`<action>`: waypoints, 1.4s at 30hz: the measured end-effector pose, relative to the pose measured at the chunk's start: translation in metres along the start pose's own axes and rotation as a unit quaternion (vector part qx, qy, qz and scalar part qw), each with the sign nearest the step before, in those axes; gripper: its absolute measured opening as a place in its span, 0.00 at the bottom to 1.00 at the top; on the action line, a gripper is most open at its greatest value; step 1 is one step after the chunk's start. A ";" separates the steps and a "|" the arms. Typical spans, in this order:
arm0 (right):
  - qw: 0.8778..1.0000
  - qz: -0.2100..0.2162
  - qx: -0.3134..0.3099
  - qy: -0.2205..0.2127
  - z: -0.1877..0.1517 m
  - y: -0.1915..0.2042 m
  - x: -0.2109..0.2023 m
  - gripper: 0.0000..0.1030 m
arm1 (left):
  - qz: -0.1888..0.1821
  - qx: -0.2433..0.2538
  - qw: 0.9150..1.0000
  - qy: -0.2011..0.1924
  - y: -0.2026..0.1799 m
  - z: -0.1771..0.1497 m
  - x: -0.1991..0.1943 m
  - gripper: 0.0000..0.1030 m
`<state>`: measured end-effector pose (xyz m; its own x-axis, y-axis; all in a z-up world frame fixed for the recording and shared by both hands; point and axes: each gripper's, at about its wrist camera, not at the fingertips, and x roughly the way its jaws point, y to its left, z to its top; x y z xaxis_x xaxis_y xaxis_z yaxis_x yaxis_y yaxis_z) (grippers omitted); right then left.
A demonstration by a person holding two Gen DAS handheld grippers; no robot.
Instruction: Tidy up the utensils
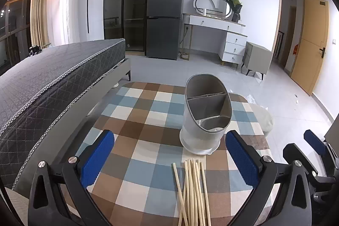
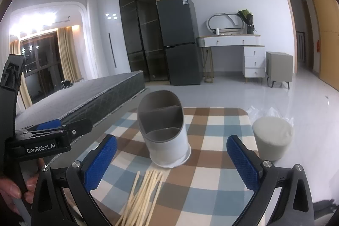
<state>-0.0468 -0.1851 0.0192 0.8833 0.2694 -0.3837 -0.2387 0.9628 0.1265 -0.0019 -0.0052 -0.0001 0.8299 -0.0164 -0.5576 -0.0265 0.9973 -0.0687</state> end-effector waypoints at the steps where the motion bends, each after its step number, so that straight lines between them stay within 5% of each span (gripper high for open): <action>1: 1.000 0.000 0.000 0.000 -0.001 0.001 0.001 1.00 | 0.000 0.001 1.000 0.000 0.000 0.000 0.000 0.99; 42: 1.000 0.000 0.000 -0.003 0.000 0.000 -0.002 1.00 | -0.011 -0.001 1.000 0.004 -0.001 -0.003 0.001 0.99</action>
<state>-0.0483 -0.1853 0.0203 0.8856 0.2698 -0.3780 -0.2392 0.9627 0.1269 -0.0030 -0.0060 -0.0027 0.8256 -0.0386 -0.5629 -0.0092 0.9966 -0.0819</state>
